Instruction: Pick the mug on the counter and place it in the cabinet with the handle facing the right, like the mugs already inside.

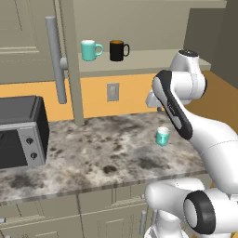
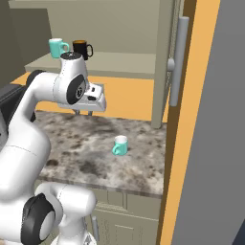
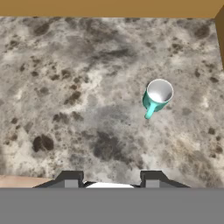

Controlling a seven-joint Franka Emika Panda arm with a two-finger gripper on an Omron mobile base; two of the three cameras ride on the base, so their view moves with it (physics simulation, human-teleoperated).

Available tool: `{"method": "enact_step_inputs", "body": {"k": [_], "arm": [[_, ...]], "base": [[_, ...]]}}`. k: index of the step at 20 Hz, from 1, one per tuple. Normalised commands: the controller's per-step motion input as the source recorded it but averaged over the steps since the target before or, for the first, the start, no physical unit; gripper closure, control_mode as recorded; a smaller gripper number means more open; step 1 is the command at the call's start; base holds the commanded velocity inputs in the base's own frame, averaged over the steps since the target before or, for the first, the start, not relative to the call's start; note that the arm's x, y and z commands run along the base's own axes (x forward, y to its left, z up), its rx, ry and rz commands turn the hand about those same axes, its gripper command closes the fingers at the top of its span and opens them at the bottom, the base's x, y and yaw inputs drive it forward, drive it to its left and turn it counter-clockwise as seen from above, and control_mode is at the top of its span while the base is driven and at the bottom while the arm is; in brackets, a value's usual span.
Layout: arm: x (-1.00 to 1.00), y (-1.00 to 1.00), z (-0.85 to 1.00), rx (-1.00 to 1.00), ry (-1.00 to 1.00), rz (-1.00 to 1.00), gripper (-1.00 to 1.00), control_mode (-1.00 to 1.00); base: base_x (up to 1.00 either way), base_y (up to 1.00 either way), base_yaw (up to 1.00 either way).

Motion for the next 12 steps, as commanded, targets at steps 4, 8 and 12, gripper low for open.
{"method": "enact_step_inputs", "body": {"k": [4,8,12], "arm": [[-0.09,0.0,0.0,0.0,0.0,0.0,-1.0,-1.0],[-0.24,0.0,-0.2,0.0,0.0,-0.01,-1.0,-1.0],[-0.07,-0.1,-0.35,-0.02,-0.01,0.0,-1.0,-1.0]], "base": [[0.0,0.0,0.0],[0.0,0.0,0.0],[0.0,0.0,0.0]]}}
